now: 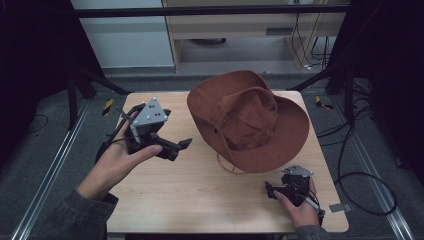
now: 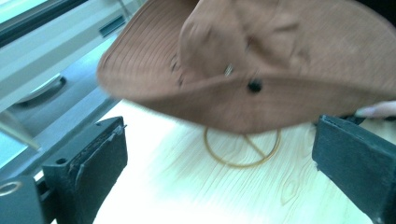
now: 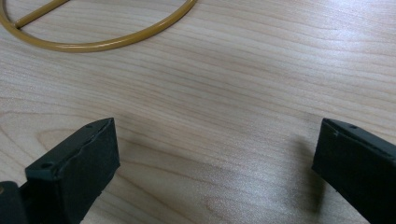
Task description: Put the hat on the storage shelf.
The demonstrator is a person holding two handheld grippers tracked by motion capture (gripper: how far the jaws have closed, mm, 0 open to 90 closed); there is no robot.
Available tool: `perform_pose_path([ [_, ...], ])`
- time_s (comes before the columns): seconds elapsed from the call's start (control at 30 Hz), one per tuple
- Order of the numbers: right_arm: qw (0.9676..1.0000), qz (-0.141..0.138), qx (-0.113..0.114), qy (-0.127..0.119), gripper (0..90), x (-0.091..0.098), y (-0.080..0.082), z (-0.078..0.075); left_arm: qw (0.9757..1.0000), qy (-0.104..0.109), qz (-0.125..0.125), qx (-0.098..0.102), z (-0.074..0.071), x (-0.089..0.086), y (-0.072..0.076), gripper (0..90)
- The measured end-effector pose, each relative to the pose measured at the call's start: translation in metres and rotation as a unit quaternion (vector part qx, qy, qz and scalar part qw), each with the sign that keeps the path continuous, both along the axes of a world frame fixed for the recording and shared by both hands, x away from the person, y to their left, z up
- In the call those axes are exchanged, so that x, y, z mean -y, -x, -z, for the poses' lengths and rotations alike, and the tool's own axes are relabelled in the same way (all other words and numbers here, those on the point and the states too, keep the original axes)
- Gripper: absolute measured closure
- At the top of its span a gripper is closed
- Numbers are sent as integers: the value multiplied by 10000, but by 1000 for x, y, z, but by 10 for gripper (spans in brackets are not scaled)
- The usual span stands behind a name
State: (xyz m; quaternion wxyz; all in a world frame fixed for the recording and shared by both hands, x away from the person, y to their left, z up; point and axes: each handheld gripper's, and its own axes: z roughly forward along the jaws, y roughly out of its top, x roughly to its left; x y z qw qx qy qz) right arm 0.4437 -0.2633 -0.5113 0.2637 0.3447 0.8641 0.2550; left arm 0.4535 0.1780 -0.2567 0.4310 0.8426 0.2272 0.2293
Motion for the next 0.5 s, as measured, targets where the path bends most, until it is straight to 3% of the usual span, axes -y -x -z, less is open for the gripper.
perform_pose_path([
  [0.17,10000,11,20,31,5,0,0,0,9994,90,-267,-201,27,-25,-4,37],
  [0.23,10000,13,20,32,6,0,0,0,9992,-47,-349,-212,37,-35,-7,37],
  [0.5,10000,10,17,32,6,0,0,0,9975,-119,-614,-322,72,-63,-15,36],
])
